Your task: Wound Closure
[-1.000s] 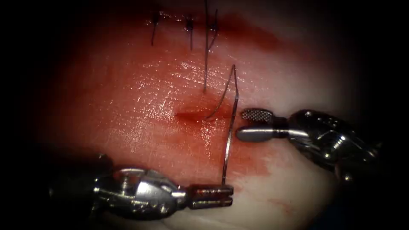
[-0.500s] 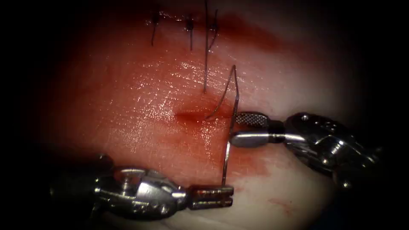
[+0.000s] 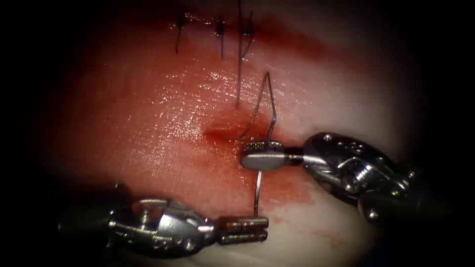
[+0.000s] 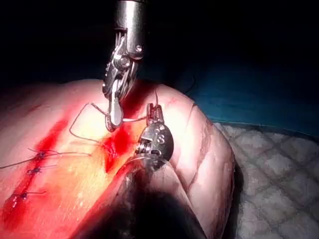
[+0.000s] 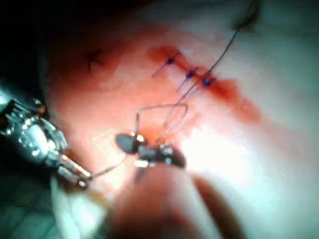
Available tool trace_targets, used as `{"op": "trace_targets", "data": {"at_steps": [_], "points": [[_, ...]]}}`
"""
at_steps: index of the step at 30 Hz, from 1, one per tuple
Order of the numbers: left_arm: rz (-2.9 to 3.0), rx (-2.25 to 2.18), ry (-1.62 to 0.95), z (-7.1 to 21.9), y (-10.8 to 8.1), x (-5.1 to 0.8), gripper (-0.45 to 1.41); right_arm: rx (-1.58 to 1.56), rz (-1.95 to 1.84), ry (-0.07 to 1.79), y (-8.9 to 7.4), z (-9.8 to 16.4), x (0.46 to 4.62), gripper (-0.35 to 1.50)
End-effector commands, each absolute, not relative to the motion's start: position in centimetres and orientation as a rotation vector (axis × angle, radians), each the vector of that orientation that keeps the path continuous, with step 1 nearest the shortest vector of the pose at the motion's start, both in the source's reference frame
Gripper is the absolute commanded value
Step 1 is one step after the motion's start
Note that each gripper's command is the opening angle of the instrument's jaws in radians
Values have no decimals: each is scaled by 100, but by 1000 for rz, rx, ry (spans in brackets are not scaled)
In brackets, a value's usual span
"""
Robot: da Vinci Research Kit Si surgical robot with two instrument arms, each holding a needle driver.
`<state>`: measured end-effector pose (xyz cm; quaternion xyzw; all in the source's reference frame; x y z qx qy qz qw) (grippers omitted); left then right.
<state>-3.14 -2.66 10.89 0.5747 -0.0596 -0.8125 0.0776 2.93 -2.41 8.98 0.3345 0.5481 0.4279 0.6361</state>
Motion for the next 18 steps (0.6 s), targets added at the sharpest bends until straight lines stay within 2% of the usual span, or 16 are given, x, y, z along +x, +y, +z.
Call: {"op": "trace_targets", "data": {"at_steps": [1, 2, 3, 4, 5, 9, 12, 13, 15, 16, 18], "points": [[-2434, 1724, -176, 1094, -267, -319, -45, 758, 969, 1255, -239, 901, 296, -35], [-2458, 1744, -145, 1094, -266, -319, -25, 739, 962, 1263, -237, 901, 293, -35], [-2469, 1754, -130, 1093, -265, -319, 12, 730, 961, 1264, -236, 902, 292, -35], [-2532, 1808, -40, 1089, -260, -319, 68, 689, 945, 1272, -233, 904, 287, -35], [-2581, 1850, 32, 1082, -253, -317, 110, 650, 927, 1282, -229, 907, 282, -35], [-2671, 1914, 161, 1070, -240, -312, 120, 590, 896, 1298, -223, 909, 277, -35], [-2722, 1958, 257, 1063, -230, -301, 118, 515, 856, 1313, -217, 910, 274, -35], [-2739, 1968, 278, 1062, -228, -298, 115, 510, 853, 1320, -216, 909, 275, -35], [-2807, 2000, 340, 1065, -223, -290, 96, 479, 827, 1331, -214, 907, 276, -35], [-2807, 2000, 340, 1065, -223, -290, 96, 479, 827, 1331, -214, 907, 276, -35], [-2911, 2020, 417, 1070, -218, -286, 76, 460, 807, 1337, -212, 903, 277, -35]]}}
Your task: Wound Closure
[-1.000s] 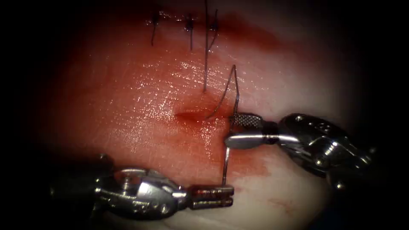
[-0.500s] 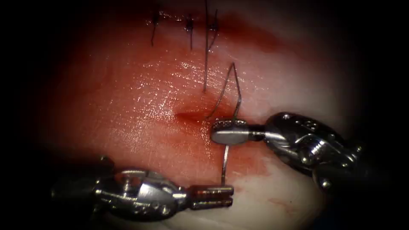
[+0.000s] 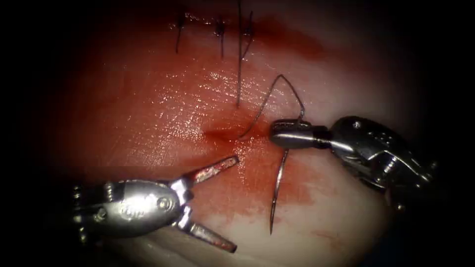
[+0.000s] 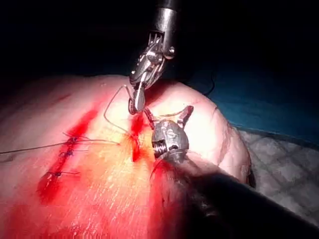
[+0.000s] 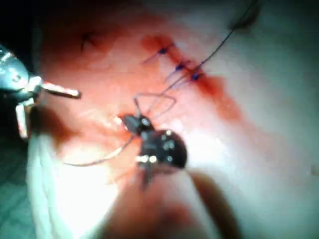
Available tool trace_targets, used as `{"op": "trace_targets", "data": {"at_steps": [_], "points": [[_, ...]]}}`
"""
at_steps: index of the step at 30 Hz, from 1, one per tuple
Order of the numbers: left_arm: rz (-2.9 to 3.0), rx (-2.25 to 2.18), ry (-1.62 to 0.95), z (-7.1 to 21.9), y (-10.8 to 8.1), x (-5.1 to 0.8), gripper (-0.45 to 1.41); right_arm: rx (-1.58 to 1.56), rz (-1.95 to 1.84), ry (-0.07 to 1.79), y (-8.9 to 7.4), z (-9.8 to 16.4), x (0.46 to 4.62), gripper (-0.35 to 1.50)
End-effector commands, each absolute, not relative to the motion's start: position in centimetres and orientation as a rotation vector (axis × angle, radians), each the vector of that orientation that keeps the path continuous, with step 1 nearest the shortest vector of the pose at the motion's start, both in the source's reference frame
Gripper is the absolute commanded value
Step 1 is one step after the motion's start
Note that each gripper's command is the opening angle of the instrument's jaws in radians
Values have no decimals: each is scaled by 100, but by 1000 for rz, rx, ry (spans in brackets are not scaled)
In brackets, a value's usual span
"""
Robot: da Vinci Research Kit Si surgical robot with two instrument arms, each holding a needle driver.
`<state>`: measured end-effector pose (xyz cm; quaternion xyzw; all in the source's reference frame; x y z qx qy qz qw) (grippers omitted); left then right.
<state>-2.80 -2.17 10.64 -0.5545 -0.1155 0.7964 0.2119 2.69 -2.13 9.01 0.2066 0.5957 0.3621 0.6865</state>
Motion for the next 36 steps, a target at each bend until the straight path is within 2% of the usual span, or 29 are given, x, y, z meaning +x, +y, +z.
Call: {"op": "trace_targets", "data": {"at_steps": [1, 2, 4, 7, 11, 16, 23, 36], "points": [[2181, -1452, -328, 1076, -216, -284, 44, 433, 777, 1341, -210, 899, 277, -35], [2181, -1452, -328, 1076, -216, -284, 44, 433, 777, 1341, -210, 899, 277, -35], [2165, -1324, -366, 1092, -215, -281, 29, 398, 732, 1351, -207, 893, 281, -35], [2167, -1281, -372, 1101, -216, -279, 21, 388, 716, 1354, -207, 893, 283, -35], [2175, -1230, -429, 1120, -216, -275, 29, 360, 682, 1358, -208, 892, 286, -35], [2186, -1183, -440, 1140, -200, -272, 26, 332, 647, 1362, -207, 892, 288, -35], [2194, -1144, -448, 1168, -177, -279, 10, 294, 586, 1358, -209, 891, 291, -35], [2224, -1138, -470, 1184, -184, -280, 14, 288, 583, 1358, -208, 892, 292, -35]]}}
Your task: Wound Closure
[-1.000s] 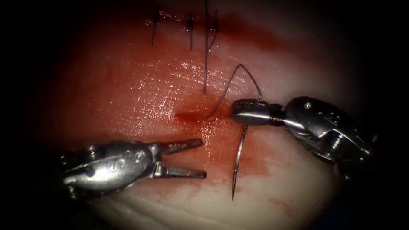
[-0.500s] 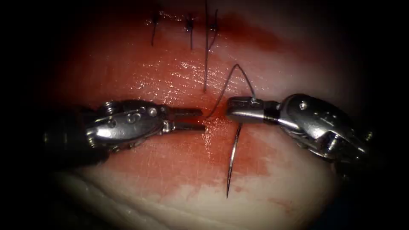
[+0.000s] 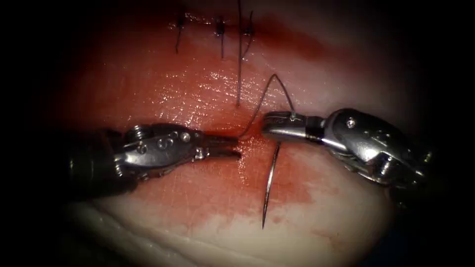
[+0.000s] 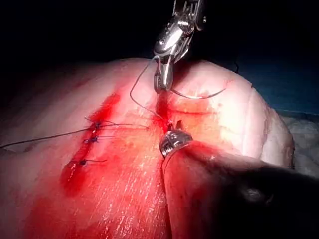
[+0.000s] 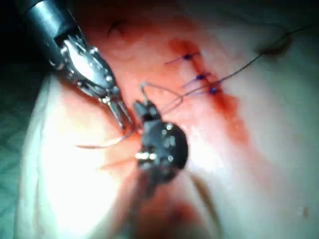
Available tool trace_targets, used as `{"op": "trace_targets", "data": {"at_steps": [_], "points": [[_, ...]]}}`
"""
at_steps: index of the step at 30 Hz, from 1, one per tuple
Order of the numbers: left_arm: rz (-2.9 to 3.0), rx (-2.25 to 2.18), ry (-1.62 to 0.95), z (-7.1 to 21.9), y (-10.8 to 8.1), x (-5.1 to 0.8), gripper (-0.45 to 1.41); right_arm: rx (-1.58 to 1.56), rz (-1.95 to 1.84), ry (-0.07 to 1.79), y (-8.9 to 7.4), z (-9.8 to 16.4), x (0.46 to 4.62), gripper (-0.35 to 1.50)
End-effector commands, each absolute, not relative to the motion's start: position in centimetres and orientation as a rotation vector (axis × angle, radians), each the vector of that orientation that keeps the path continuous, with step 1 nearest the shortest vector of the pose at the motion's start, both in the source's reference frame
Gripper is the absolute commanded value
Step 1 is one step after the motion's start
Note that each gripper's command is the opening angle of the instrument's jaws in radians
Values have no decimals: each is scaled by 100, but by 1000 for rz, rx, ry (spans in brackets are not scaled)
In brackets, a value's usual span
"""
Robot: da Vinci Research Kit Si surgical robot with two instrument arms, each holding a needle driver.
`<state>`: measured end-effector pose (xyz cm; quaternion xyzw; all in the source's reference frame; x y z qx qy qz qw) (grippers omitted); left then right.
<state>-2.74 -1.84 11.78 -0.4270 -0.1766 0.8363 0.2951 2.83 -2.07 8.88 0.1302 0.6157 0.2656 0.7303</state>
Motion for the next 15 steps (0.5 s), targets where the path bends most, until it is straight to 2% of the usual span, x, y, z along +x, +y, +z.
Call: {"op": "trace_targets", "data": {"at_steps": [1, 15], "points": [[2227, -1135, -470, 1185, -184, -279, 14, 288, 583, 1358, -208, 892, 292, -35], [2240, -1094, -473, 1229, -163, -272, 17, 218, 485, 1368, -200, 896, 300, -35]]}}
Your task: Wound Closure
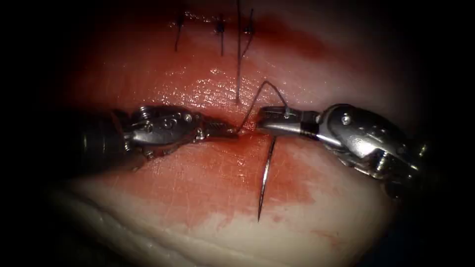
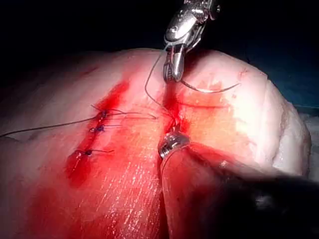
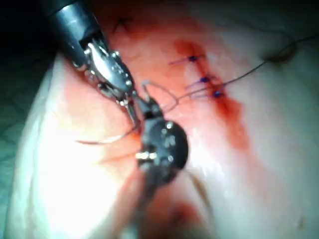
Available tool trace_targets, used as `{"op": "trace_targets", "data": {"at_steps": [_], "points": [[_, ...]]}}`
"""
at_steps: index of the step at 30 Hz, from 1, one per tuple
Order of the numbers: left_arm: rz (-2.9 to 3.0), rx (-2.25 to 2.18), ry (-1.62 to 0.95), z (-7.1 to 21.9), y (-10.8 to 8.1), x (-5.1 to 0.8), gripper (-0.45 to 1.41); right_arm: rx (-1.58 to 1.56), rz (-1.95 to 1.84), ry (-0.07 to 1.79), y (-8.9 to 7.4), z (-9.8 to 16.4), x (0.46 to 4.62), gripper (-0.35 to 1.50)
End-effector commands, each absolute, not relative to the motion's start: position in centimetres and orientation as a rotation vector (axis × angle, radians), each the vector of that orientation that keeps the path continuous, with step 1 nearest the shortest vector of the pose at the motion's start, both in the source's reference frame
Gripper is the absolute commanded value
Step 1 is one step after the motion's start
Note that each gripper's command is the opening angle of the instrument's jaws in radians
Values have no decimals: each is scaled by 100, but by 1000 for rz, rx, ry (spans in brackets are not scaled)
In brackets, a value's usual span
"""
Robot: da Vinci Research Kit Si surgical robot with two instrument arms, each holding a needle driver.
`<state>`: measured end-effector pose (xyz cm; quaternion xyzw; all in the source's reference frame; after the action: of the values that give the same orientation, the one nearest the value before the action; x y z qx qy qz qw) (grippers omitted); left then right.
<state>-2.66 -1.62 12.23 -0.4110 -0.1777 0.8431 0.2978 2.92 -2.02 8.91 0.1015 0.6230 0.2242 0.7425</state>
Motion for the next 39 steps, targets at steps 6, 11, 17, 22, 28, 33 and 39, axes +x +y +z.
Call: {"op": "trace_targets", "data": {"at_steps": [6, 11, 17, 22, 28, 33, 39], "points": [[2240, -1077, -481, 1234, -159, -273, 24, 184, 456, 1367, -186, 904, 309, -35], [2230, -1056, -496, 1238, -155, -272, 24, 169, 445, 1366, -175, 909, 317, -35], [2203, -1005, -524, 1244, -155, -271, 19, 164, 433, 1368, -176, 908, 319, -35], [2174, -945, -556, 1246, -154, -267, -13, 163, 434, 1368, -176, 909, 319, -35], [2187, -868, -581, 1247, -153, -267, -25, 167, 431, 1370, -176, 908, 317, -35], [2230, -782, -626, 1247, -155, -267, -30, 167, 431, 1370, -175, 908, 317, -35], [2284, -705, -782, 1239, -165, -269, -45, 125, 400, 1366, -162, 909, 318, -35]]}}
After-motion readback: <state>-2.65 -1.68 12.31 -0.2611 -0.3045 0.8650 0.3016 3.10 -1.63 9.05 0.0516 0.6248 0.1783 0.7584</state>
